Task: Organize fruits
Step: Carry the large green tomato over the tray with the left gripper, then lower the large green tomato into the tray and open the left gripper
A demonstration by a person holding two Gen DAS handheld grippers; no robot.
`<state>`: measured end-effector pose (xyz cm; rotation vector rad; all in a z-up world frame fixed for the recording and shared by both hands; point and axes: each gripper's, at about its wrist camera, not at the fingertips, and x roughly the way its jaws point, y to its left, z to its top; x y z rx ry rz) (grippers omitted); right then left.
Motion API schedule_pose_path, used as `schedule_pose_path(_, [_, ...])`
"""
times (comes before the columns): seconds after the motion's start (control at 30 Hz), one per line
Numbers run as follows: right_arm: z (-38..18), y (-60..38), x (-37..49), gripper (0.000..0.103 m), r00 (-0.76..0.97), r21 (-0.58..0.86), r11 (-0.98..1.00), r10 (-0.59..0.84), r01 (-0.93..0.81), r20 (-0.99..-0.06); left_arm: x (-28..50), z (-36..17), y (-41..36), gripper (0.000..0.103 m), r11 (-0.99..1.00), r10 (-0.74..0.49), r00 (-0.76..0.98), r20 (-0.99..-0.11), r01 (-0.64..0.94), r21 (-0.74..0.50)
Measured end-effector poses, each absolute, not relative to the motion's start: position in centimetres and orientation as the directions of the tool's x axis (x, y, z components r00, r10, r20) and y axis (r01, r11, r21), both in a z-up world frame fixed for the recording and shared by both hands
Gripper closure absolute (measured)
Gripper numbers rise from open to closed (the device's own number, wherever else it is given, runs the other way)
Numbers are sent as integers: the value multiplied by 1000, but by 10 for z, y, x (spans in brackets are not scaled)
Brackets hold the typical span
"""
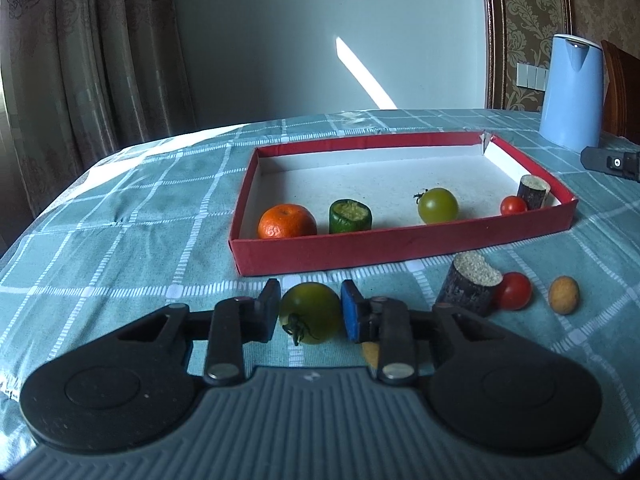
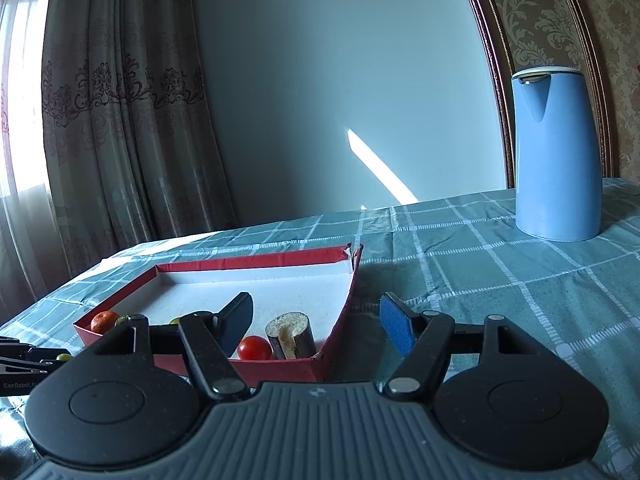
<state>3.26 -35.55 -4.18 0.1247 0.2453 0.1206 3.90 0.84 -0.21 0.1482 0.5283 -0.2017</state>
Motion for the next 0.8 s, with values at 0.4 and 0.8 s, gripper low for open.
schedule_pose_path(0.4, [-41, -356, 33, 33, 962, 150, 984, 134, -100, -236, 68, 30, -38, 73, 963, -199, 873, -445, 259, 78])
schedule_pose_path(0.8, [-39, -356, 33, 33, 960, 166, 979, 156, -119, -232, 90, 16, -60, 72, 960, -206, 860, -466, 270, 74])
